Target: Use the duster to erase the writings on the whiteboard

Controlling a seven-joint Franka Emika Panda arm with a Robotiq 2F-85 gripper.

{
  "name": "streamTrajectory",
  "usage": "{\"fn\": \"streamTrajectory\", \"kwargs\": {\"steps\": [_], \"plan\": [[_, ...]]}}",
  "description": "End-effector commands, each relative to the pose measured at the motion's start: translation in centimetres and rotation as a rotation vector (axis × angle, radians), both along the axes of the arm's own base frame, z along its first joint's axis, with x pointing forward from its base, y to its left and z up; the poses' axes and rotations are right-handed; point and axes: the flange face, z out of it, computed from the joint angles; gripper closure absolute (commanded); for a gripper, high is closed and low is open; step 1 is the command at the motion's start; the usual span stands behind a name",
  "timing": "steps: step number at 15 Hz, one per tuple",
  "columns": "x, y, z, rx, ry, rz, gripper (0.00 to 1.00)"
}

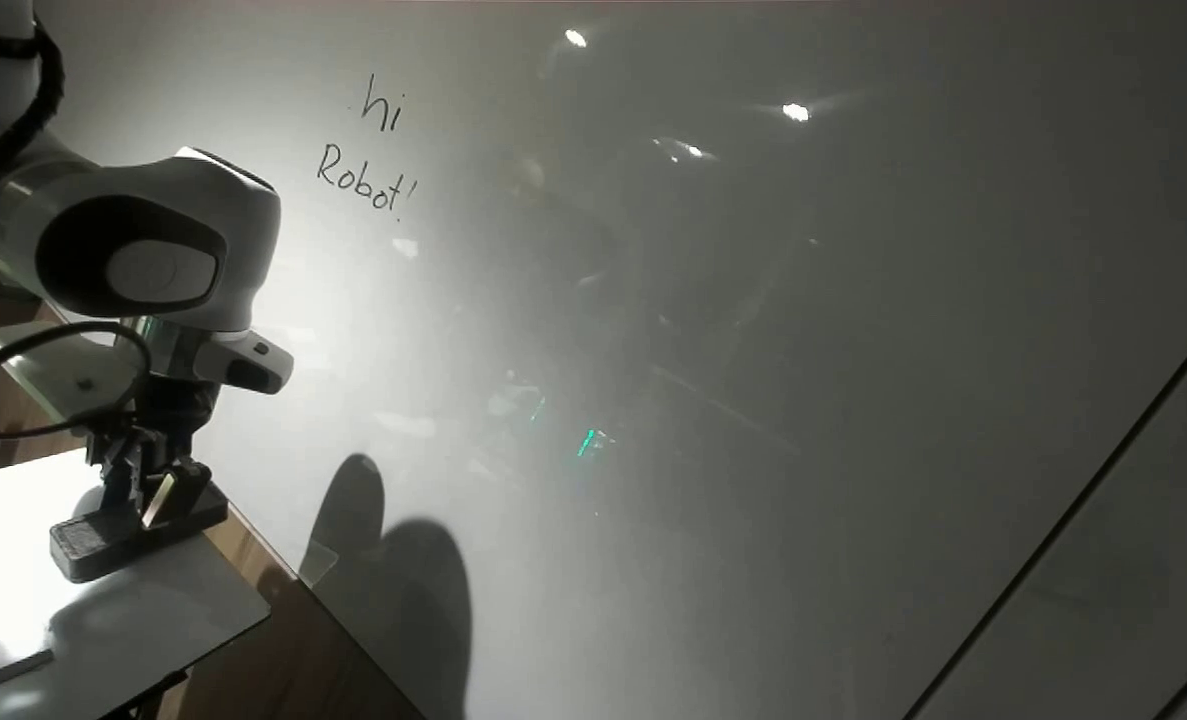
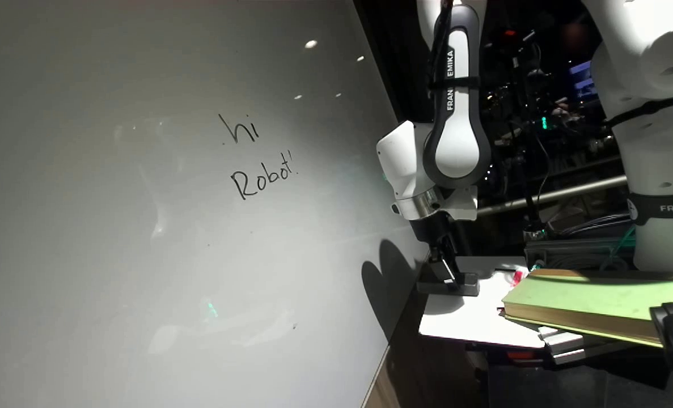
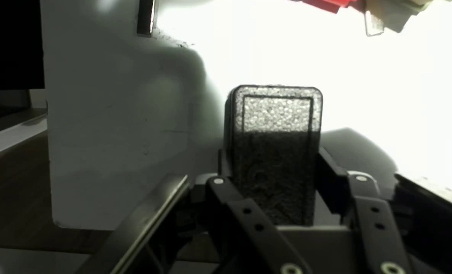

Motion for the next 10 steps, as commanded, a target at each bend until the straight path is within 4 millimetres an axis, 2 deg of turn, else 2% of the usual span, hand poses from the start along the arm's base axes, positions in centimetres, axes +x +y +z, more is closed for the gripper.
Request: {"fn": "streamTrajectory", "kwargs": {"steps": [1,3,5,7,10], "plan": [[0.4,0.6,1.7,-0.013,-0.036,0.005,0.71],[1.0,1.1,4.1,-0.004,-0.07,0.009,0.71],[1.6,1.6,7.4,0.007,-0.124,0.011,0.71],[2.3,2.0,11.8,0.022,-0.191,0.0,0.71],[4.5,2.4,19.3,0.047,-0.291,-0.023,0.71]]}}
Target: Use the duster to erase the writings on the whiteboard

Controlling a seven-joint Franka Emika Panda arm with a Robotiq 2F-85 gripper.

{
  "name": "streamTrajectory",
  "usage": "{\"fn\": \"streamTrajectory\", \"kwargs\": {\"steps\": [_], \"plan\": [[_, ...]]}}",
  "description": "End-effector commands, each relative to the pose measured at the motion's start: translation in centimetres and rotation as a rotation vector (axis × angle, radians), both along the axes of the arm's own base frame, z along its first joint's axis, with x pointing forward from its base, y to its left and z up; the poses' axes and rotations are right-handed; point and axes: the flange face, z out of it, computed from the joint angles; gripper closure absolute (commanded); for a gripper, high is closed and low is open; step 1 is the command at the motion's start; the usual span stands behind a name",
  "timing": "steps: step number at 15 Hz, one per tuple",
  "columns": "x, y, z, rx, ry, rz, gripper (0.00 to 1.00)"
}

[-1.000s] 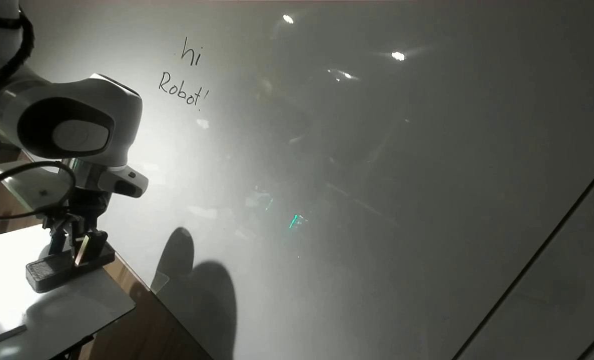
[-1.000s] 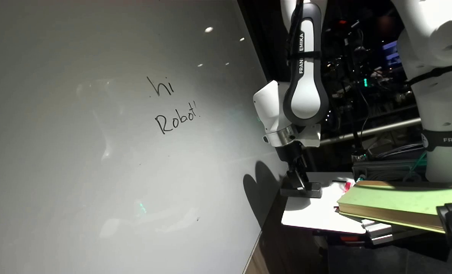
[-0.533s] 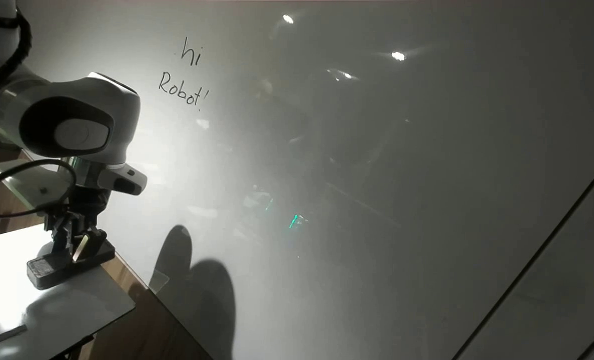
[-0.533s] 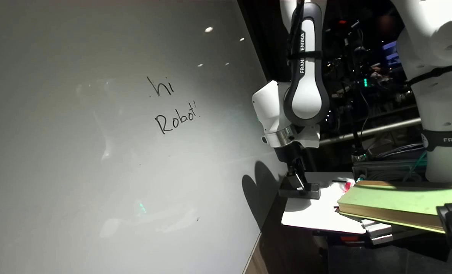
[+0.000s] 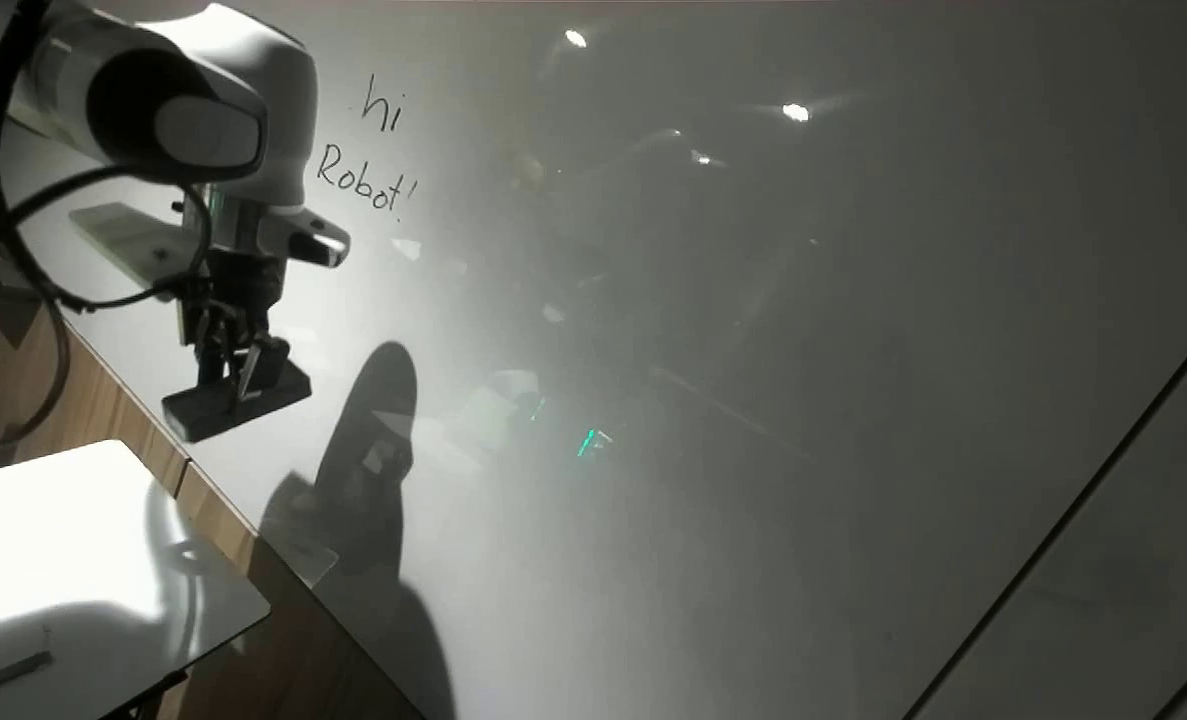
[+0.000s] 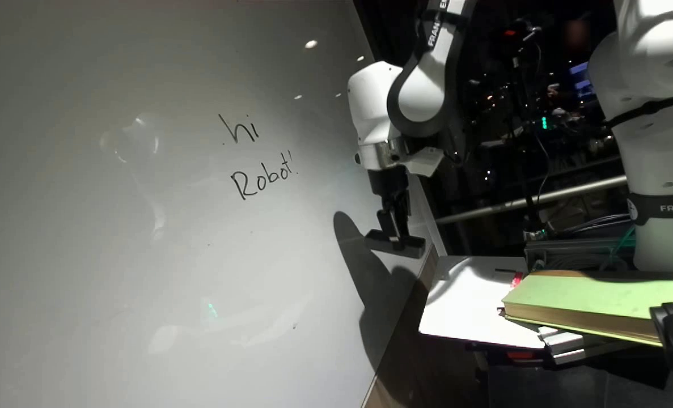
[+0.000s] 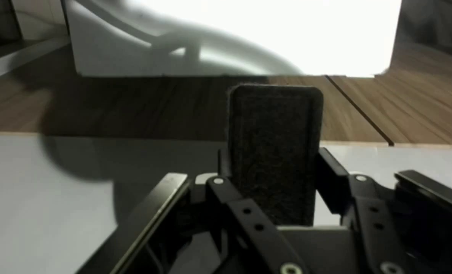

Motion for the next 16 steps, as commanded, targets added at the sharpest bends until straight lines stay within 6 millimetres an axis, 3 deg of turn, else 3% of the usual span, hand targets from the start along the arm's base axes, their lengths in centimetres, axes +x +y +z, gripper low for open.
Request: {"fn": "streamTrajectory", "kwargs": {"steps": [1,3,5,12,16], "plan": [[1.5,0.7,9.0,0.028,-0.105,-0.014,0.71],[3.2,1.5,12.5,0.031,-0.162,-0.019,0.71],[4.6,2.4,14.6,0.033,-0.206,-0.017,0.71],[5.8,5.1,15.7,0.047,-0.225,-0.007,0.71],[6.8,5.8,17.9,0.056,-0.236,-0.018,0.71]]}}
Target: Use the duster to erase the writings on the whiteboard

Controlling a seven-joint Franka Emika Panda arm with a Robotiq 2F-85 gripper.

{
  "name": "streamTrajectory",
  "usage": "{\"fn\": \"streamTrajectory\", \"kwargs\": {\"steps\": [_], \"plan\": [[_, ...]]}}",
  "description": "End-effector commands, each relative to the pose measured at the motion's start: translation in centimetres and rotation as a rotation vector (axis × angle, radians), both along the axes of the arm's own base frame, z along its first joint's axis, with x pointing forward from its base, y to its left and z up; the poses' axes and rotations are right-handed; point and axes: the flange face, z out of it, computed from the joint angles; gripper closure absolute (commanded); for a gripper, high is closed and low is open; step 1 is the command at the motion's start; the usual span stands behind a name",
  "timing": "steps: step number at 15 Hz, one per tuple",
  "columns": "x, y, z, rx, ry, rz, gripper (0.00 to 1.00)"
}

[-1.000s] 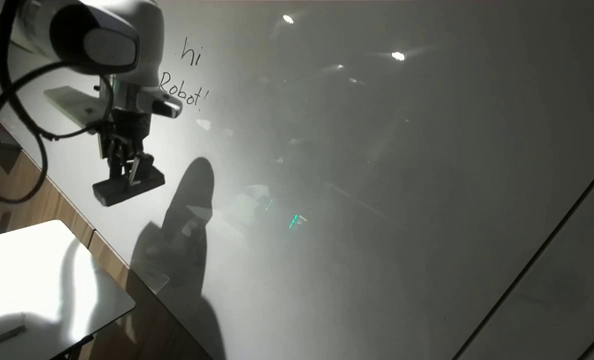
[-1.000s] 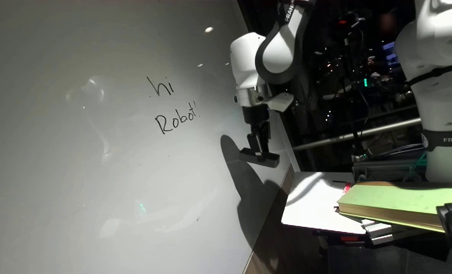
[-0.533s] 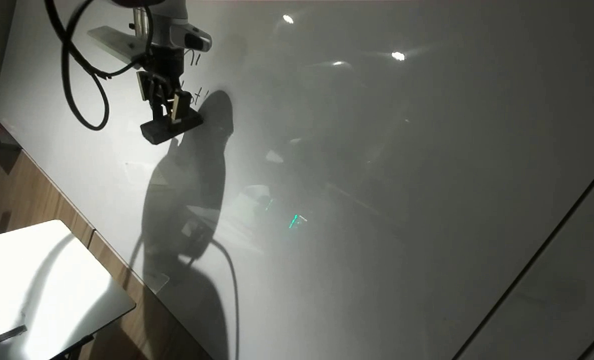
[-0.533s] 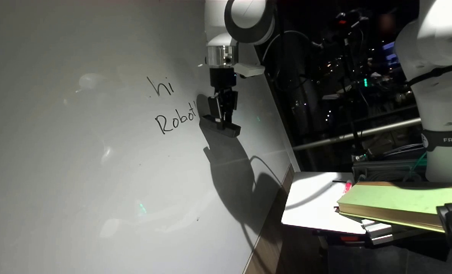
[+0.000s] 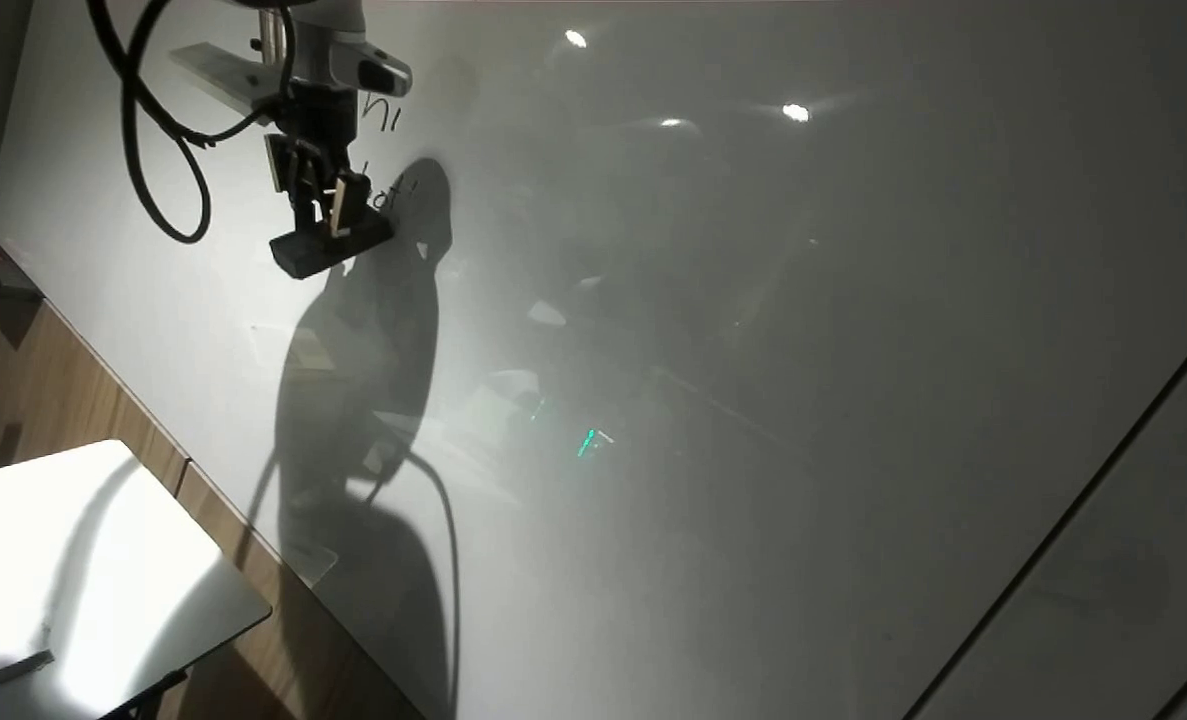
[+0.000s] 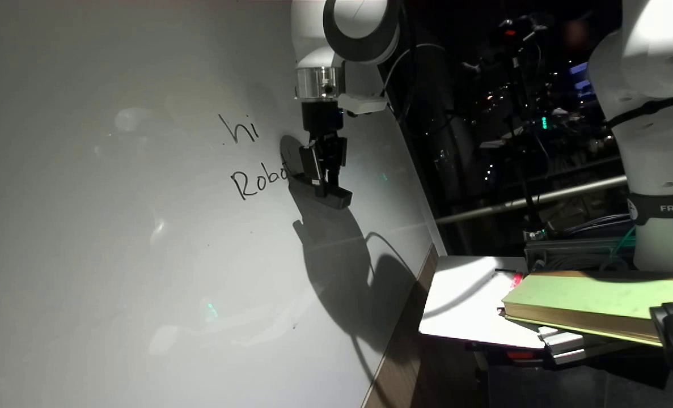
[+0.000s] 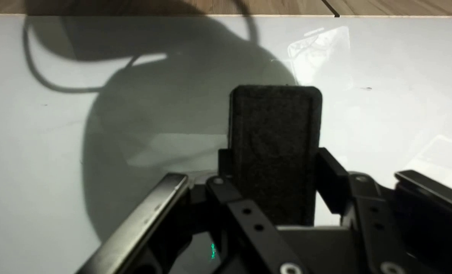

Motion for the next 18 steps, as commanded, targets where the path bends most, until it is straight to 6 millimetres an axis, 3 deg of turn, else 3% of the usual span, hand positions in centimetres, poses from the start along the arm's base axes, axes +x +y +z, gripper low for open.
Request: {"fn": "streamTrajectory", "kwargs": {"steps": [1,5,10,15,18], "plan": [[2.2,1.1,3.4,0.021,-0.031,-0.008,0.71],[3.4,1.4,6.5,0.02,-0.049,-0.012,0.71],[5.9,0.1,10.1,0.025,-0.114,-0.028,0.71],[7.0,-0.9,8.0,0.007,-0.077,-0.035,0.71],[7.9,-2.5,6.2,-0.015,-0.062,-0.048,0.71]]}}
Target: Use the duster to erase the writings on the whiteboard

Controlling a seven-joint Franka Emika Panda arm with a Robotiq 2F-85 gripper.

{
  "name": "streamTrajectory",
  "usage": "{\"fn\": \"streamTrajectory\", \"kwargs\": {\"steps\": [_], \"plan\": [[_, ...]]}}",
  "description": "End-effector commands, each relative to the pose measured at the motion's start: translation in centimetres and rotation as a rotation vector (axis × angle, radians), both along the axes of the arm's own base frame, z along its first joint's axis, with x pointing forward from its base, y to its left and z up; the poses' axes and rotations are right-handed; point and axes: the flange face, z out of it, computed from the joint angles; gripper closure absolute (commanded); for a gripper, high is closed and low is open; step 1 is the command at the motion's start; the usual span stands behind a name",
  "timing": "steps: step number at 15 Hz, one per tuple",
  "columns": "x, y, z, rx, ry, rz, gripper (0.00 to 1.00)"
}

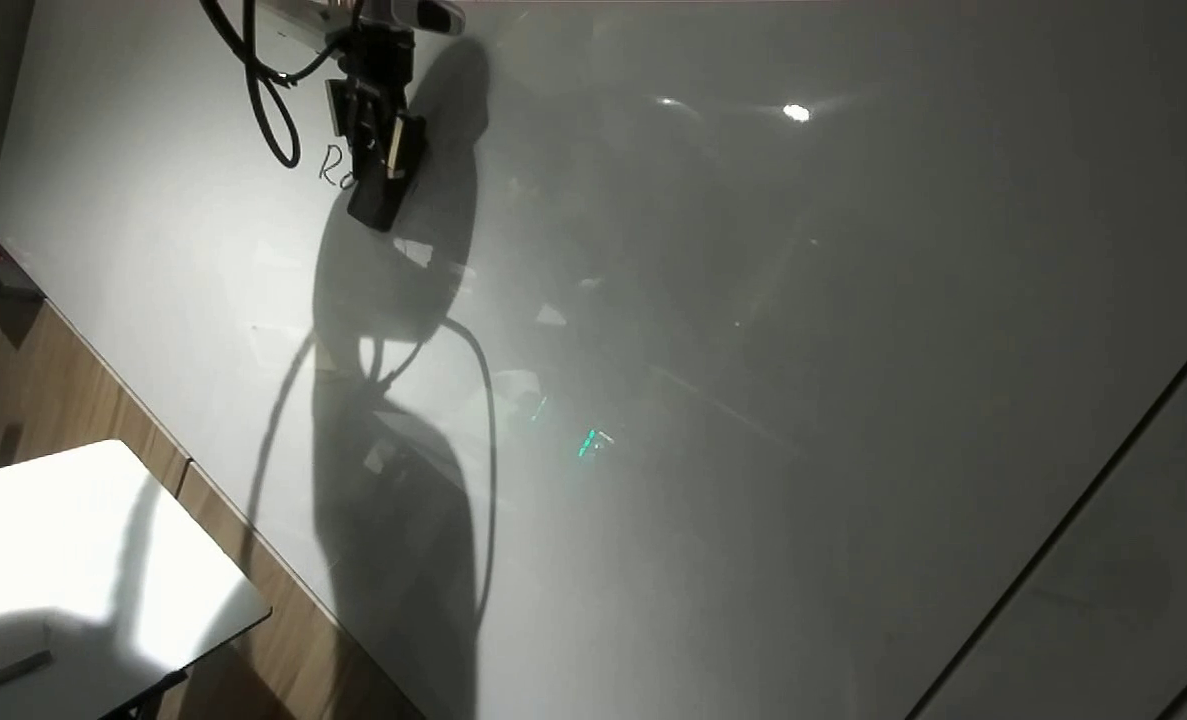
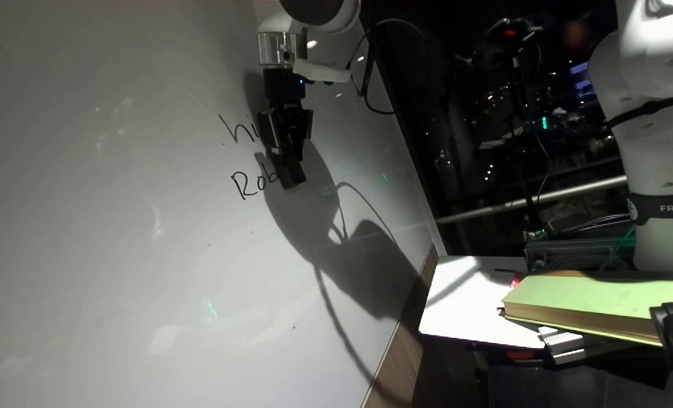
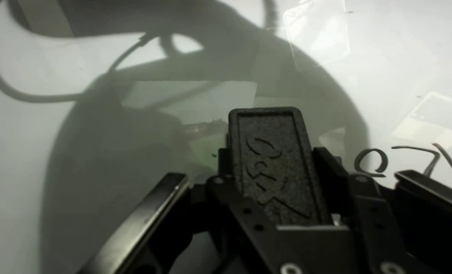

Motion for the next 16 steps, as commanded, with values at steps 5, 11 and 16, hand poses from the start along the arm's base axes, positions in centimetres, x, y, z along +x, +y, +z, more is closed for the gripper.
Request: {"fn": "streamTrajectory", "kwargs": {"steps": [5,11,16], "plan": [[5.5,-6.9,-3.3,-0.06,0.02,-0.065,0.71],[4.9,-4.6,-2.8,-0.045,0.048,-0.05,0.71],[3.9,0.7,-1.9,-0.046,0.038,-0.018,0.71]]}}
